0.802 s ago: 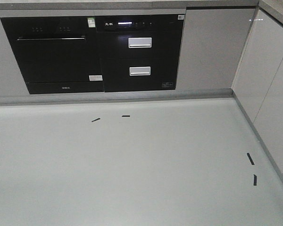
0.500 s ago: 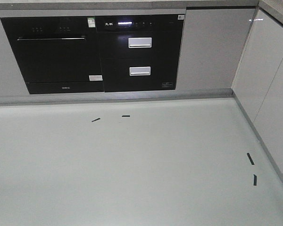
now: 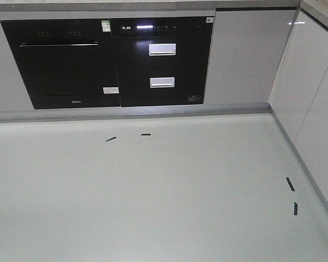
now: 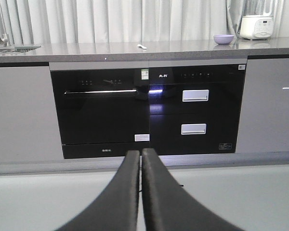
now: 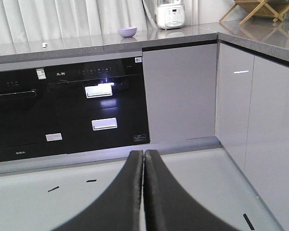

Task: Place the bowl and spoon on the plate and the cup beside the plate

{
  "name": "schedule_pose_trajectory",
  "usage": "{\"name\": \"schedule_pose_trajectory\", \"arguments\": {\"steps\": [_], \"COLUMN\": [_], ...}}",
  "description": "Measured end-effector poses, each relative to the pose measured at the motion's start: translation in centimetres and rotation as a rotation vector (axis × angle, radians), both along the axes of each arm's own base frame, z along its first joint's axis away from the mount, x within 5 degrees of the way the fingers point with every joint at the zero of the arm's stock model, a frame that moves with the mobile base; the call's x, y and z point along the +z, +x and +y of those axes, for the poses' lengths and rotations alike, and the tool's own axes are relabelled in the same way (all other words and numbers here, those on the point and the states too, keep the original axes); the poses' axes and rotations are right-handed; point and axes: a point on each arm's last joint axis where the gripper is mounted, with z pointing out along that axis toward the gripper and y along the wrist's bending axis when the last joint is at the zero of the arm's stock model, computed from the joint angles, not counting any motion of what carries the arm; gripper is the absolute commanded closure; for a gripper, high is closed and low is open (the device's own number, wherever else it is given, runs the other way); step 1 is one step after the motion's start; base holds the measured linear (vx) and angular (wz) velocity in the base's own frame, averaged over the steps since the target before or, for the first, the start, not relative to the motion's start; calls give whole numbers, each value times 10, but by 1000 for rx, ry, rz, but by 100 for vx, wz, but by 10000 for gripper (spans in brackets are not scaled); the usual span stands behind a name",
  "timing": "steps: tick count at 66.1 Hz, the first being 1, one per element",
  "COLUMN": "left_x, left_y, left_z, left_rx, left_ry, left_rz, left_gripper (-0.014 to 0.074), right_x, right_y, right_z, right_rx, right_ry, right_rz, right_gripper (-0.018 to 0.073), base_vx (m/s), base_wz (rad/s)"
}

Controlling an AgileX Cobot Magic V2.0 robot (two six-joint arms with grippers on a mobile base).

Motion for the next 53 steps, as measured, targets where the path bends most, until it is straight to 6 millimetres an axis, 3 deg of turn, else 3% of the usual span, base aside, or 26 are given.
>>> {"name": "schedule_pose_trajectory", "arguments": {"steps": [53], "left_x": [0], "left_y": [0], "left_z": [0], "left_rx": [0], "left_ry": [0], "left_rz": [0], "left_gripper": [602], "right_x": [0], "right_y": [0], "right_z": [0], "right_rx": [0], "right_ry": [0], "right_rz": [0], "right_gripper": [561], "base_vx": [0], "base_wz": [0]}}
